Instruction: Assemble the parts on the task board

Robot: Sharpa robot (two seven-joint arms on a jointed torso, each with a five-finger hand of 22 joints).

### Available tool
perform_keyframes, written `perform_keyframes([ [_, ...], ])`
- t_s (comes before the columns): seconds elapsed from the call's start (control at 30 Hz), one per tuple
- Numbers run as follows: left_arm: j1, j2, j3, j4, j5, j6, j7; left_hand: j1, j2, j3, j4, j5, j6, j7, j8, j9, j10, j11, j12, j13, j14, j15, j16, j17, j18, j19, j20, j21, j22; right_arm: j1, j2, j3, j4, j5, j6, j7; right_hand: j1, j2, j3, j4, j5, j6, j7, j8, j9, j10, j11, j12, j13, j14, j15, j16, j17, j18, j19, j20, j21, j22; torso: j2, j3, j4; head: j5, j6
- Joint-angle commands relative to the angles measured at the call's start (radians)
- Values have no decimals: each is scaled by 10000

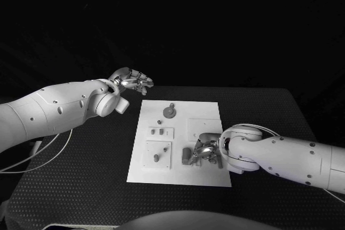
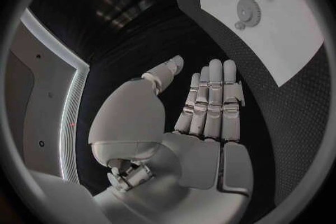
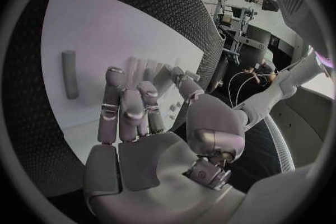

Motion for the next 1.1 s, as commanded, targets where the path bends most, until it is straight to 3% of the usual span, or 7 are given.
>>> perform_keyframes([
  [0.03,9,9,6,7,44,130,76,-61,49,1,75,46,-70,4,69,-14,-18,23,54,4,80,20,-50,16,109,45,-50,-41,9,-4,-44,-4,-119,-281,16,-267,364,-187,-6,-54,4,197,142,17,17,70,-10,55,7,-52,-76,63,-18,133,-16,-39,50,212,-2,3,1,-1,1],
  [0.4,9,2,5,16,44,131,72,-56,49,1,72,47,-71,3,72,-17,-19,23,55,4,81,19,-55,21,109,46,-51,-45,13,-4,-208,-4,15,352,-430,37,349,-1410,-499,133,7,98,199,-78,-4,-121,44,-159,-168,-115,-33,6,-151,133,-53,47,27,165,-9,2,-6,-2,26],
  [0.5,8,-2,5,11,44,142,65,-56,49,1,72,48,-71,3,73,-18,-19,23,55,4,80,19,-56,22,109,46,-50,-45,13,-2,-276,-2,76,586,-559,118,-34,-1888,-432,500,-1,-4,223,-156,-39,-185,66,-223,-214,-113,-13,-30,-179,133,-20,36,-35,116,-2,-2,1,-5,36],
  [0.53,8,1,5,10,44,145,65,-57,49,0,73,48,-71,3,73,-18,-19,23,55,4,80,19,-56,23,109,46,-50,-46,14,-2,-300,-2,86,662,-596,149,-195,-2396,-35,1013,0,-39,206,-191,-51,-220,82,-251,-236,-92,-6,-51,-200,133,30,-19,-90,76,-1,-2,3,-5,38],
  [0.63,8,3,5,7,44,148,66,-58,48,-1,73,47,-72,3,73,-19,-20,23,54,4,80,20,-58,24,108,46,-50,-47,14,1,-344,0,96,845,-548,163,-397,-2920,380,1672,16,-62,246,-211,-37,-238,80,-243,-228,-73,-2,-64,-216,133,86,-27,-118,78,-1,-1,9,-7,45],
  [0.8,8,-13,5,13,44,156,54,-59,49,-1,74,47,-73,4,74,-21,-21,23,54,3,80,20,-60,27,108,45,-49,-49,16,40,-408,3,147,950,-370,85,-962,-3266,472,2359,9,-98,248,-227,-6,-285,88,-237,-213,-80,1,-66,-218,133,71,-28,-140,116,4,-2,15,9,33],
  [1.1,8,-10,5,20,44,150,53,-60,48,-3,75,47,-75,4,76,-23,-23,24,53,3,80,21,-64,30,107,45,-49,-53,18,177,-151,6,-61,902,-220,-298,-1253,-3288,541,2775,10,-82,232,-210,48,-315,72,-223,-198,-93,-14,-59,-211,133,52,-56,-138,164,-2,-8,-2,12,28],
])
